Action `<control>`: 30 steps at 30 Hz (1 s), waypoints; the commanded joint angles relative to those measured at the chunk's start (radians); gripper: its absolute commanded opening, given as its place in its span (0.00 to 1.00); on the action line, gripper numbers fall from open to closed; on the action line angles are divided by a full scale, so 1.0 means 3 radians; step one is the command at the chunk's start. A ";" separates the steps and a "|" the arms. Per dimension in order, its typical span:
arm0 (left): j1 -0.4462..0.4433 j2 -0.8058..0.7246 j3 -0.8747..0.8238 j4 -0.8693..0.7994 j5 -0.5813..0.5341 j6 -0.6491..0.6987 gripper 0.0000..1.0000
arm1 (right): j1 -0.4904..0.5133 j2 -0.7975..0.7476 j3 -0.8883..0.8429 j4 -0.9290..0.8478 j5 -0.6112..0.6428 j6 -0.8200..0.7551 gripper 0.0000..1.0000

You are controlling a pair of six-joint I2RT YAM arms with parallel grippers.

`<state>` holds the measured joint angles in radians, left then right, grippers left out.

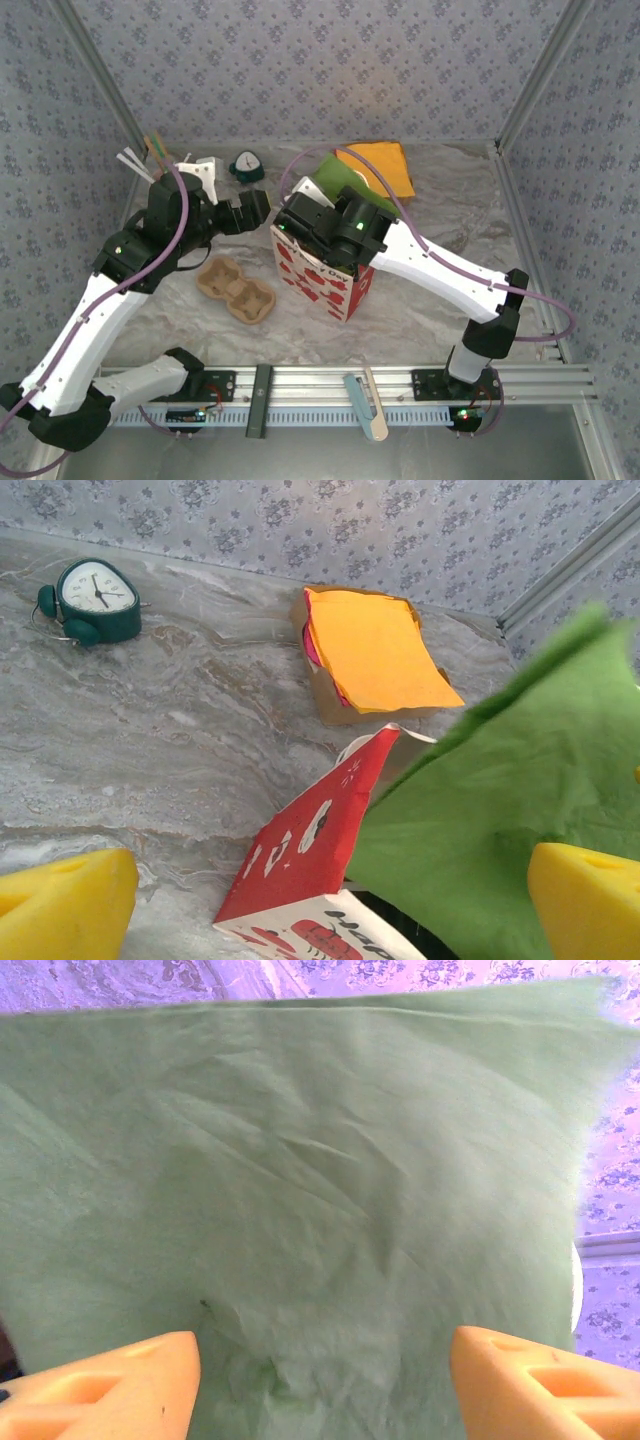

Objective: Pack the takeout coffee

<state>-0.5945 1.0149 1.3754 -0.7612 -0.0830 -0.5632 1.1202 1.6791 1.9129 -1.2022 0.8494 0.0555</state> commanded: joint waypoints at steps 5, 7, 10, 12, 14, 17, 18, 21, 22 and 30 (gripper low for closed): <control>0.0023 -0.0050 -0.0039 -0.0021 -0.0066 -0.0019 1.00 | 0.0019 -0.0045 0.0201 -0.0076 0.0005 0.0078 0.71; 0.0025 -0.0040 -0.0039 -0.0003 -0.0063 -0.0019 1.00 | 0.0014 -0.0054 0.0233 -0.0092 -0.0015 0.0091 0.72; 0.0024 -0.0006 -0.0029 -0.0001 -0.0062 -0.0007 1.00 | -0.0006 -0.0082 0.0259 -0.0095 -0.0072 0.0102 0.73; 0.0024 0.0021 -0.0019 -0.0001 -0.0066 0.0006 1.00 | -0.0044 -0.0119 0.0271 -0.0084 -0.0119 0.0118 0.75; 0.0026 0.0051 -0.0006 -0.0002 -0.0081 0.0025 1.00 | -0.0106 -0.0171 0.0277 -0.0064 -0.0201 0.0161 0.75; 0.0031 0.0112 0.0038 -0.0041 -0.0129 0.0062 1.00 | -0.0248 -0.0299 0.0261 0.0010 -0.0331 0.0198 0.76; 0.0034 0.0138 0.0057 -0.0059 -0.0142 0.0081 1.00 | -0.0301 -0.0342 0.0256 0.0036 -0.0360 0.0210 0.76; 0.0063 0.0193 0.0072 -0.0066 -0.0163 0.0113 1.00 | -0.0466 -0.0477 0.0221 0.0095 -0.0475 0.0254 0.76; 0.0074 0.0206 0.0076 -0.0066 -0.0163 0.0122 1.00 | -0.0543 -0.0520 0.0207 0.0096 -0.0571 0.0289 0.76; 0.0366 0.0372 0.0065 -0.0116 -0.0116 0.0149 1.00 | -0.1446 -0.1063 -0.0394 0.0382 -0.1422 0.0731 0.99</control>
<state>-0.5110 1.1160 1.3682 -0.7731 -0.1089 -0.5396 0.7422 1.4086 1.8545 -1.1263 0.5419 0.1944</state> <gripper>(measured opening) 0.997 0.967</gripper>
